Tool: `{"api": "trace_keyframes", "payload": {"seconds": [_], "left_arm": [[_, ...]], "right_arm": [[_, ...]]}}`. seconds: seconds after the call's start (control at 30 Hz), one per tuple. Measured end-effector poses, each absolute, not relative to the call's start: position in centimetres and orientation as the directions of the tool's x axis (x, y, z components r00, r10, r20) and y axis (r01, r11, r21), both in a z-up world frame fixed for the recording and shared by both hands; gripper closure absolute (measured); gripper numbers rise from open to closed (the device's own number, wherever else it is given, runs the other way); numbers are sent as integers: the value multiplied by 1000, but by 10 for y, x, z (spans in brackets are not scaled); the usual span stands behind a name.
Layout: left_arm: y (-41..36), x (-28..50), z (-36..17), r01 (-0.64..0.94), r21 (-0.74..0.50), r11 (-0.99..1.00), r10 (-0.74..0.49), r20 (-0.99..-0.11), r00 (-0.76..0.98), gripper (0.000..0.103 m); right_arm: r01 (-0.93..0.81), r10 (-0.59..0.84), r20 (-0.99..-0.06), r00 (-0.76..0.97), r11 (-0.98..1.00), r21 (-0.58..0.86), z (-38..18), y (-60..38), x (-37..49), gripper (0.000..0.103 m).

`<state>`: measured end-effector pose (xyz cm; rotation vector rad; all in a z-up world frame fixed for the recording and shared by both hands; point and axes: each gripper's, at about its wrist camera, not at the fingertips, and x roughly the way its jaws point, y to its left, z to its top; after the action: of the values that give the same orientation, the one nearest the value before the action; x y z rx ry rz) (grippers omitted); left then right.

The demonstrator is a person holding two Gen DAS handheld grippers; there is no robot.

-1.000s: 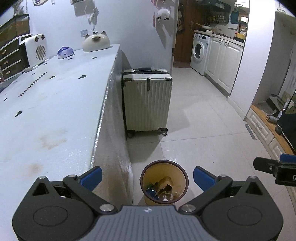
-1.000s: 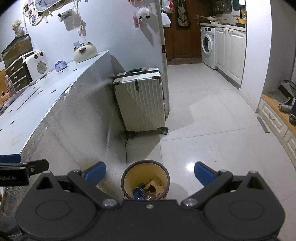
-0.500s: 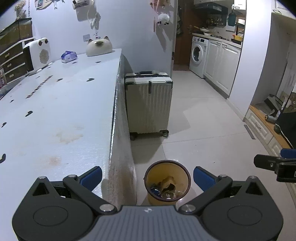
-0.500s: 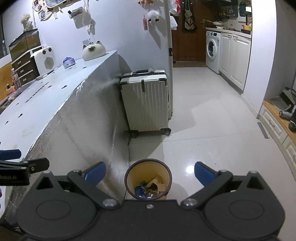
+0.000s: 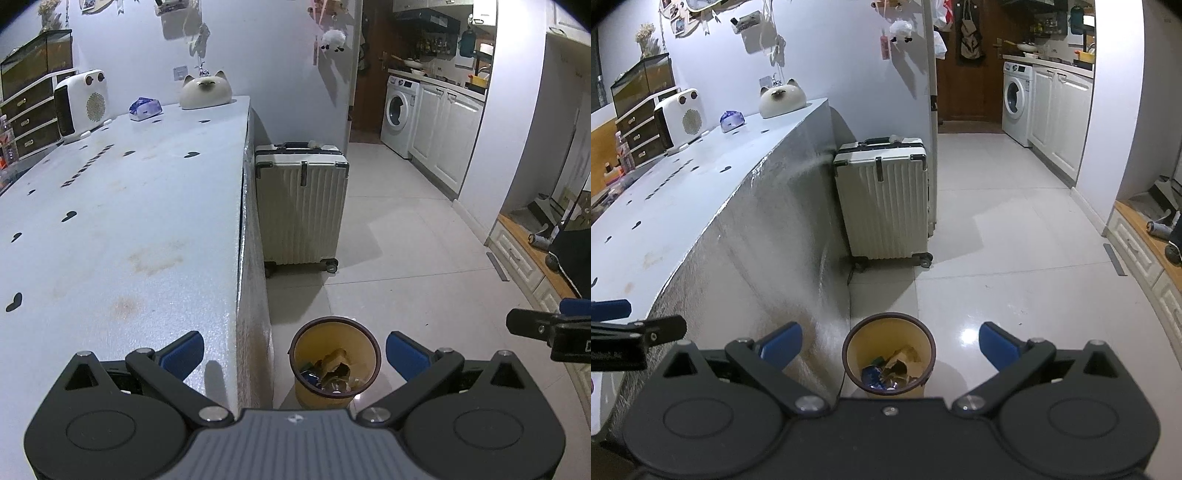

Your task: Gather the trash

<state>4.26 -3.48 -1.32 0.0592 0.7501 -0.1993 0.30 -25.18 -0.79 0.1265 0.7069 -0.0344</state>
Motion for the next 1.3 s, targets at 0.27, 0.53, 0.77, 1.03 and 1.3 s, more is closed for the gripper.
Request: {"api": "trace_keyframes", "payload": {"seconds": [0.27, 0.53, 0.77, 1.03, 1.3], "left_arm": [[-33, 41, -15, 207, -17, 978, -163, -678, 717, 0], [-34, 41, -15, 198, -14, 980, -155, -679, 718, 0], [-34, 41, -16, 194, -11, 981, -150, -678, 720, 0], [-34, 40, -16, 182, -16, 983, -144, -678, 721, 0], [-34, 39, -16, 178, -18, 984, -143, -679, 720, 0]], "right_arm": [[79, -1, -660, 751, 993, 89, -10, -248, 6, 0], [88, -16, -667, 745, 993, 75, -11, -246, 7, 0], [89, -15, -670, 742, 993, 76, -12, -246, 8, 0], [91, -15, -675, 738, 993, 78, -14, -246, 9, 0], [90, -14, -675, 738, 993, 77, -14, -245, 9, 0]]}}
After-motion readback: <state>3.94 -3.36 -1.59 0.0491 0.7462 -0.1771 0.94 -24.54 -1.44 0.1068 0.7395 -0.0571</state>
